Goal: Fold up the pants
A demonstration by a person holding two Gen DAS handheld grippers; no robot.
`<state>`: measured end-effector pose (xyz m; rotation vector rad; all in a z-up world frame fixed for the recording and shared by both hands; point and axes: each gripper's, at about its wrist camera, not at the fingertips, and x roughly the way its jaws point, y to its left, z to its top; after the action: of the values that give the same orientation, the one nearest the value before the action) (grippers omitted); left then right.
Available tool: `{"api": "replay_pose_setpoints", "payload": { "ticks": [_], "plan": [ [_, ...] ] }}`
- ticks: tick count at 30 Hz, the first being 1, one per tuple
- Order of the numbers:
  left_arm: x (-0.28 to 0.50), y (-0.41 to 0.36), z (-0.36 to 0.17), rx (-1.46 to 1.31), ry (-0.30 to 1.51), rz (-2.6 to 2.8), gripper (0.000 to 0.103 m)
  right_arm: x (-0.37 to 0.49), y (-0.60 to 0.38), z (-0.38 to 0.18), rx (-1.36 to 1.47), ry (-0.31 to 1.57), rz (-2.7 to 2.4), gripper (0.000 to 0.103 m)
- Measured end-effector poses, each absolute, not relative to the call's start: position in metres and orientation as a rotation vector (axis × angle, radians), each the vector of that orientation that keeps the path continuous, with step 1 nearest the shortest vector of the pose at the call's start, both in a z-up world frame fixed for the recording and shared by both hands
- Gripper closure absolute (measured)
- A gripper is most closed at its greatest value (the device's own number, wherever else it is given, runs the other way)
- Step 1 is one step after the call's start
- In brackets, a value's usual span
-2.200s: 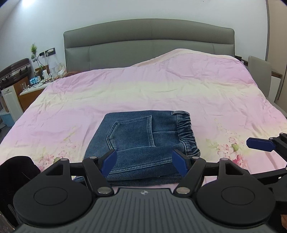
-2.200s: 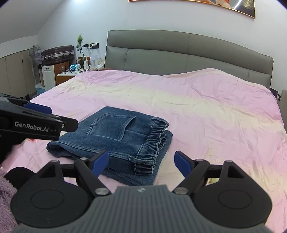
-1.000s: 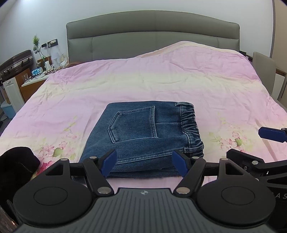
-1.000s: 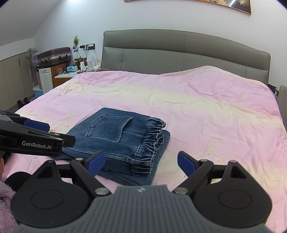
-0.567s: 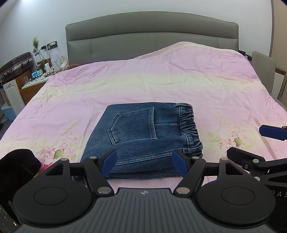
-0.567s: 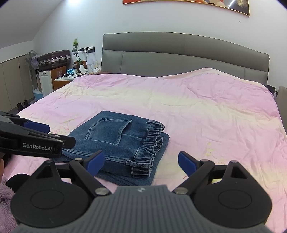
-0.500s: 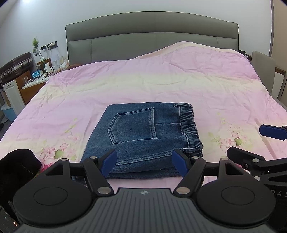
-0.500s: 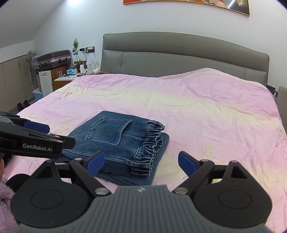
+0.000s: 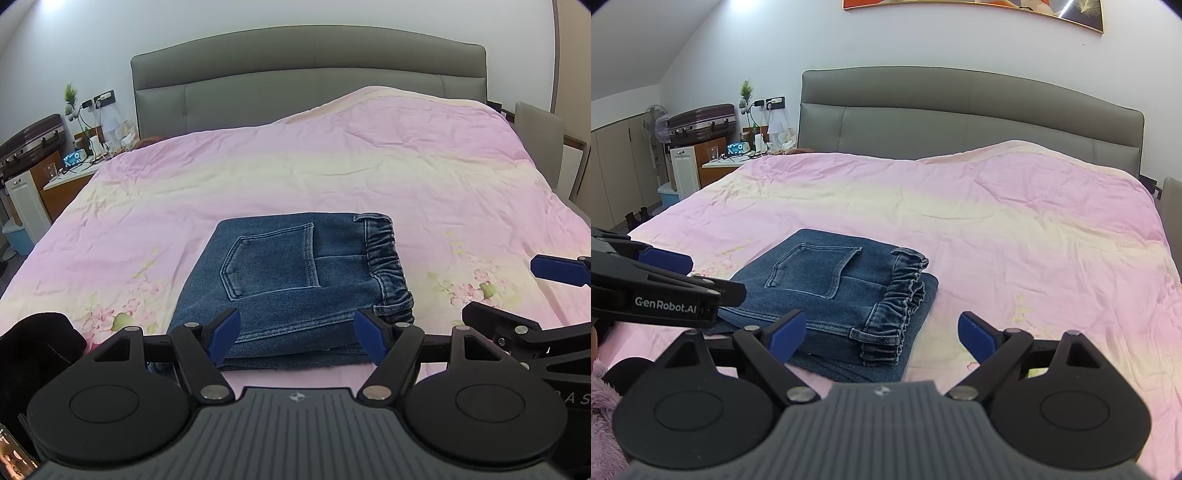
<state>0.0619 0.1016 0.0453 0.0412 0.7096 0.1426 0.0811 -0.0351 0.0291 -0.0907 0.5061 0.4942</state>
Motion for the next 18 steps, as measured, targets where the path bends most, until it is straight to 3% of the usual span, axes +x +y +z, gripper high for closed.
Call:
{"api": "replay_pose_setpoints", "payload": {
  "ticks": [18],
  "plan": [
    [0.0628, 0.1029, 0.0480, 0.051, 0.709, 0.139, 0.020, 0.0807, -0.0349, 0.0312, -0.094, 0.503, 0.495, 0.015]
  ]
}}
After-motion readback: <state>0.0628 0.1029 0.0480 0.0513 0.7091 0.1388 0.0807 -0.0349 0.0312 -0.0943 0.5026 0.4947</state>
